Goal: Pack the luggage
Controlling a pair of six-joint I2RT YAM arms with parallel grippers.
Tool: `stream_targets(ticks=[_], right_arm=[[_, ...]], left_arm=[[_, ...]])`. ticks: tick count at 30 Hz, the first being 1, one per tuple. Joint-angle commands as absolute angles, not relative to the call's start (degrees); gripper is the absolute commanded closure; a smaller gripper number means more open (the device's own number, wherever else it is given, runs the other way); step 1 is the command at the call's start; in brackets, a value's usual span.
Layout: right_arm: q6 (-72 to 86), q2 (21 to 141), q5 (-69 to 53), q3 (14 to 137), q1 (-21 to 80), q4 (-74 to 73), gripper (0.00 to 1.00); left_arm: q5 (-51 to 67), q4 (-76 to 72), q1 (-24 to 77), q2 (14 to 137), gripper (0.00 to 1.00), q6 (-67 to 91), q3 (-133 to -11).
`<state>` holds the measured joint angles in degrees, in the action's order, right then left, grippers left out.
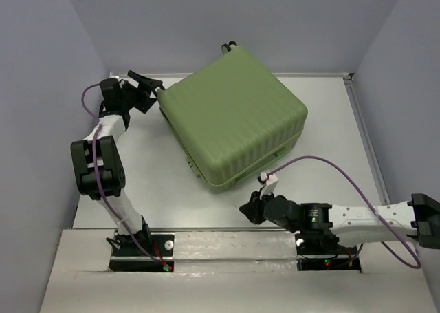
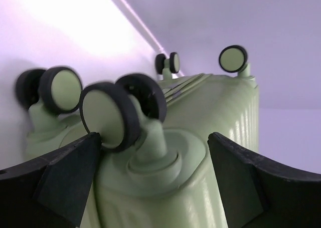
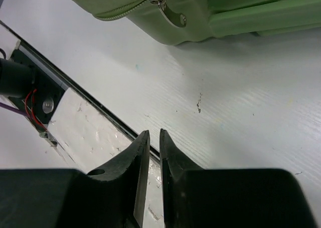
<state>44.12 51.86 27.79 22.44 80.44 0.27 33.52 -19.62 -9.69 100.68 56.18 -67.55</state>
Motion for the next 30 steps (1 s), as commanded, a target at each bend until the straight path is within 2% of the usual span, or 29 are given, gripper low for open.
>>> stream_targets(ticks=[1, 9, 12, 15, 16, 18, 19, 21, 22, 23, 24, 30], right_arm=[[41.8, 53.6, 26.2, 23.1, 80.9, 4.1, 0.8], [41.0, 55.5, 26.0, 25.0, 80.9, 4.5, 0.79], [41.3, 54.4, 25.8, 24.2, 80.9, 4.4, 0.76], [42.3, 52.6, 25.5, 22.9, 80.9, 4.3, 0.75], [42.7, 52.1, 25.5, 22.6, 80.9, 4.2, 0.74], [43.1, 51.1, 25.7, 22.0, 80.9, 3.9, 0.71], [43.4, 50.4, 26.1, 21.9, 80.9, 3.4, 0.7], [43.5, 49.3, 26.7, 21.9, 80.9, 3.1, 0.62], [43.5, 49.2, 27.2, 22.1, 80.9, 2.8, 0.59], [43.5, 49.1, 27.4, 22.2, 80.9, 2.1, 0.5], [43.7, 49.3, 27.9, 22.5, 80.9, 1.5, 0.47], [45.8, 52.4, 31.0, 26.5, 80.3, -5.9, 0.44]], left_arm=[[38.0, -27.5, -9.1, 104.8, 0.01, 60.1, -73.2], [37.0, -30.8, -6.3, 112.1, 0.01, 63.0, -79.4], [36.7, -33.8, -5.5, 113.8, 0.05, 64.9, -80.2], [36.7, -38.6, -5.1, 114.3, 0.18, 69.0, -79.4], [36.4, -40.7, -5.1, 114.3, 0.34, 69.7, -79.4], [36.3, -42.2, -5.1, 113.7, 0.52, 71.0, -79.4], [36.2, -43.1, -5.1, 112.8, 0.68, 71.2, -79.4], [36.0, -43.3, -5.1, 111.5, 0.82, 71.5, -79.3], [36.3, -43.3, -5.1, 110.7, 0.86, 71.6, -79.5], [36.6, -43.4, -5.1, 109.2, 0.88, 71.9, -79.7], [36.8, -43.3, -5.1, 108.2, 0.94, 72.3, -80.4], [35.8, -32.6, -5.0, 100.2, 0.94, 70.7, -87.3]])
